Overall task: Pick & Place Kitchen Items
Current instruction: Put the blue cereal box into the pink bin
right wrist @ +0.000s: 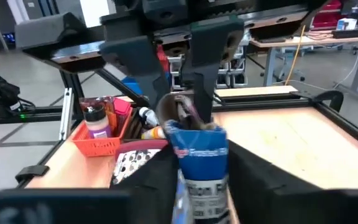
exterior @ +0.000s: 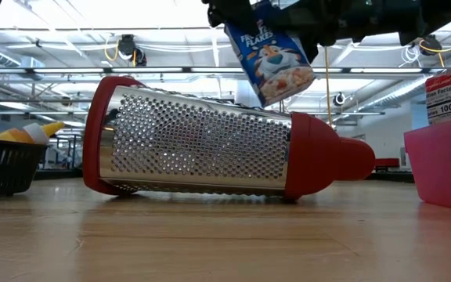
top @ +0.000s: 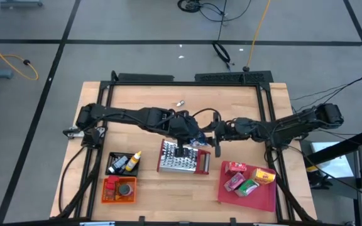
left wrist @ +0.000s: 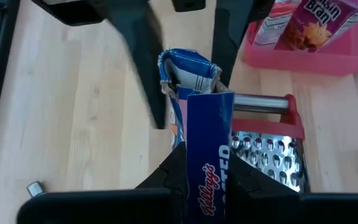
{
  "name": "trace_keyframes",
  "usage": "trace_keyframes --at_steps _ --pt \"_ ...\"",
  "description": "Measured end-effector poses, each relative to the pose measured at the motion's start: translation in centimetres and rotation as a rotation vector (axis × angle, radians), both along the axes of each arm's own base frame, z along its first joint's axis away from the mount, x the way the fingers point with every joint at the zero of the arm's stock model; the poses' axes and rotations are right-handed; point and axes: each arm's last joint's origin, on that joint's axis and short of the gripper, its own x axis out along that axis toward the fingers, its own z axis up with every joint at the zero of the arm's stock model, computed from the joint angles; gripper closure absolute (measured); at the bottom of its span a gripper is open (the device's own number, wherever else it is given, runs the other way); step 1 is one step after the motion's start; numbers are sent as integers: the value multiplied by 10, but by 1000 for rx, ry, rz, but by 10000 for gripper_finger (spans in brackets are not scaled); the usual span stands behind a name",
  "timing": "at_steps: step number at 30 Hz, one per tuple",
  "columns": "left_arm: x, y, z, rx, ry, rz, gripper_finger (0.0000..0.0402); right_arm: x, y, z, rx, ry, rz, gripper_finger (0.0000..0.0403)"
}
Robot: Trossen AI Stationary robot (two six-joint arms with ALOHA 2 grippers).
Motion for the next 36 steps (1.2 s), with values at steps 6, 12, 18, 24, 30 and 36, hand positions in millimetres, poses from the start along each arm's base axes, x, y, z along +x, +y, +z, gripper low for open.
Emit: trace_keyframes --at_steps 6,12,18,24,30,36 --pt "-2 1 -1 15 29 10 355 0 1 1 -18 -6 4 389" --pt "-4 1 -3 35 53 15 355 0 0 1 -18 -4 0 393" --pt "-11 12 5 130 64 47 354 -6 -1 9 -32 -17 -4 399" --pt "-20 17 18 81 30 16 323 -18 0 17 -22 1 15 401" --pt "-38 25 22 184 127 62 249 -35 13 23 -21 38 108 402" --pt "-48 32 28 179 144 142 202 -60 37 35 -17 23 215 402"
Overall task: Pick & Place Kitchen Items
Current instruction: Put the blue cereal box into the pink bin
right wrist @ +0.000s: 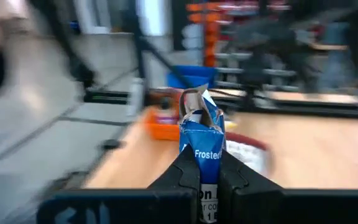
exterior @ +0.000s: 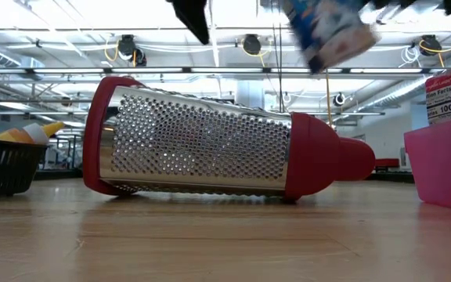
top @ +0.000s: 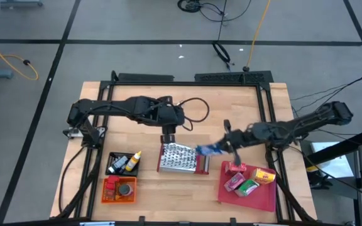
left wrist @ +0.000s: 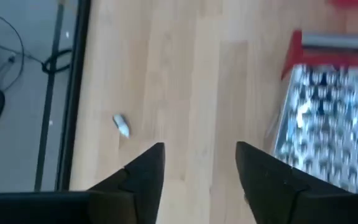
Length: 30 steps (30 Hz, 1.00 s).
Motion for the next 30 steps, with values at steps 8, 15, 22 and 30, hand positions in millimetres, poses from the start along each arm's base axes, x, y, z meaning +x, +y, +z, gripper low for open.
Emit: trace_keyframes --at_steps 8,15,22,30 --pt "1 1 0 -38 -27 40 193 -39 36 6 62 65 230 403" --pt "2 -1 0 -57 -39 65 192 -71 63 8 84 91 355 403" --pt "2 -3 0 -66 -43 73 192 -104 91 6 81 101 302 403" --pt "2 -3 0 -68 -45 75 192 -145 119 -1 71 110 292 403"
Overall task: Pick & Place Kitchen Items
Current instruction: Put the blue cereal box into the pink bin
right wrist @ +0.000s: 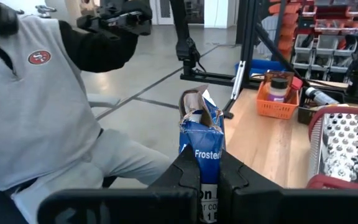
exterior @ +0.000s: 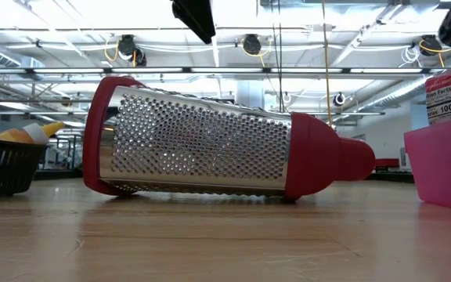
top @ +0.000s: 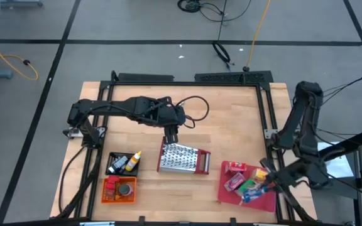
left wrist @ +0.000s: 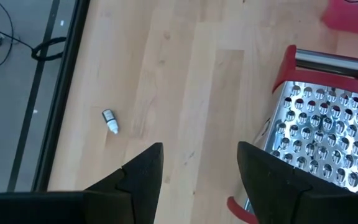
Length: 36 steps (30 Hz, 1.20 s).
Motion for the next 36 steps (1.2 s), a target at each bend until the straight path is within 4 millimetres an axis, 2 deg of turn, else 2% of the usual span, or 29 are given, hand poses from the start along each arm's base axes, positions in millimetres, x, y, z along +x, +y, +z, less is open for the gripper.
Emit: trace_keyframes --at_steps 6,14,19,27,36 --pt "0 0 0 -1 -1 0 192 -22 11 -7 14 19 -15 403" --pt "0 0 0 -2 -3 3 192 -36 26 -26 56 81 -49 403" --pt "0 0 0 -1 -3 2 192 -38 29 -45 60 108 -91 403" --pt "1 0 0 -1 -6 1 192 -37 23 -74 112 163 -147 401" --pt "1 0 0 0 -7 0 192 -35 16 -91 153 188 -166 358"
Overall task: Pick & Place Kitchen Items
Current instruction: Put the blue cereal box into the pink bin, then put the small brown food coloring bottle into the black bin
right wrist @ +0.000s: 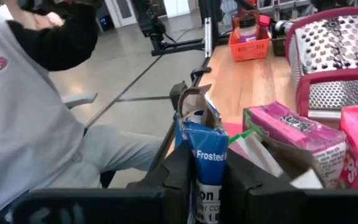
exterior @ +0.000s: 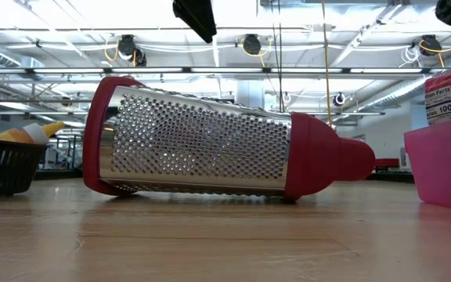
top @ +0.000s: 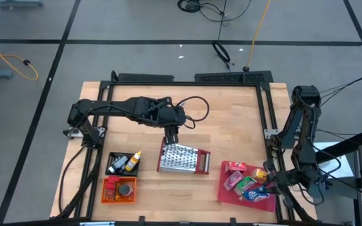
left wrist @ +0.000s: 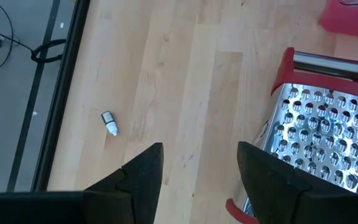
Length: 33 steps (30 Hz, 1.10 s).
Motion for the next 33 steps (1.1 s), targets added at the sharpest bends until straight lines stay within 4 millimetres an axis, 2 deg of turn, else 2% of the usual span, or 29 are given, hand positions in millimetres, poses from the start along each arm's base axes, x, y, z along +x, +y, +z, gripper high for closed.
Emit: trace_keyframes --at_steps 8,11,15,20,22,25,29,33 --pt "0 0 0 0 0 0 192 7 -12 -21 87 -23 -31 259" --pt "0 0 0 0 0 1 192 6 -13 -20 111 -62 22 225" --pt "0 0 0 0 0 1 192 6 -13 -16 104 -109 78 200" --pt "0 0 0 3 -2 -2 192 6 -15 -10 85 -148 78 198" --pt "1 1 1 -2 -17 13 192 6 -18 -1 96 -184 58 203" --pt "3 7 2 17 -55 111 192 7 -28 16 112 -244 -68 212" --pt "8 31 -6 26 -38 214 192 9 -44 39 50 -330 -174 226" --pt "17 61 -24 -18 7 272 192 16 -58 51 -46 -391 -259 236"
